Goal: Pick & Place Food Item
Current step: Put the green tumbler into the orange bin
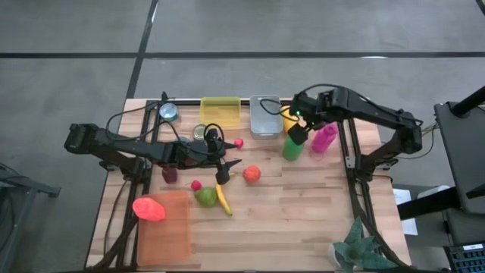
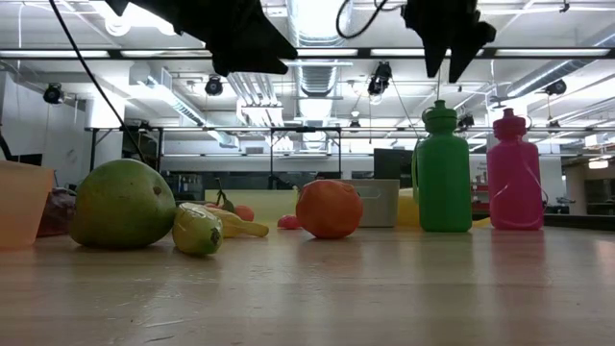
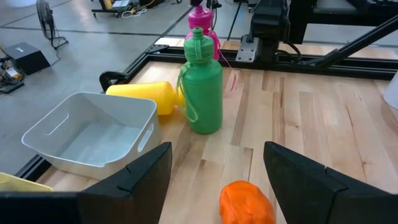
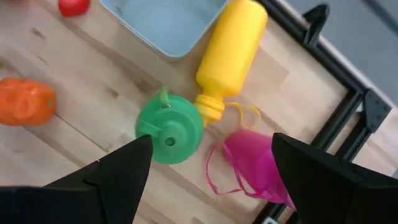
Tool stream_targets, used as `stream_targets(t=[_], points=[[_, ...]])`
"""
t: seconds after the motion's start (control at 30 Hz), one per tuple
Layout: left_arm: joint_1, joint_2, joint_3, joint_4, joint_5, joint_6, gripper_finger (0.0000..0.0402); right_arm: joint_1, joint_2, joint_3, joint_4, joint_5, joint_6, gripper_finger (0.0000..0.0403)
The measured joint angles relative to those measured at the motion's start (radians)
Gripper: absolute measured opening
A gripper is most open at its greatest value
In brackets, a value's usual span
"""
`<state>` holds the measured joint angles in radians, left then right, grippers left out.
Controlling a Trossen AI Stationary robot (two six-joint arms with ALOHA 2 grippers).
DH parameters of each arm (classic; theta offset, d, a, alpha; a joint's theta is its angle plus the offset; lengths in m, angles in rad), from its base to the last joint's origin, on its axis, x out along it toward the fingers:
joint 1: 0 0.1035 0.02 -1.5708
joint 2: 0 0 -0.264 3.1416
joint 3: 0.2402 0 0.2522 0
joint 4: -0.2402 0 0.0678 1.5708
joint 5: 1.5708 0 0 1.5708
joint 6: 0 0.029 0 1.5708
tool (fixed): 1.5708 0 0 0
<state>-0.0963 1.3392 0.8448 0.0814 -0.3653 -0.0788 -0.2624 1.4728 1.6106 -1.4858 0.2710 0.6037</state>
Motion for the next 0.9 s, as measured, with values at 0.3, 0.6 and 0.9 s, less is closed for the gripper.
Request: stream_targets(t=[0.3,0.6,0.9], points=[[0.0,0.0,0.0,-0.006,0.0,0.0,0.0257,-0.067,0.042,-0.011,0.056,-0.074,-0.092,0.0327],[0.0,0.0,0.0,-0.006,0.0,0.0,0.0257,-0.065,0.123,-0.012,0.054,-0.094,-0.145,0.0327],[0.0,0.0,0.0,-0.006,0.0,0.0,0.0257,-0.07,0.154,-0.013,0.03,-0.097,-0.14,0.0327]])
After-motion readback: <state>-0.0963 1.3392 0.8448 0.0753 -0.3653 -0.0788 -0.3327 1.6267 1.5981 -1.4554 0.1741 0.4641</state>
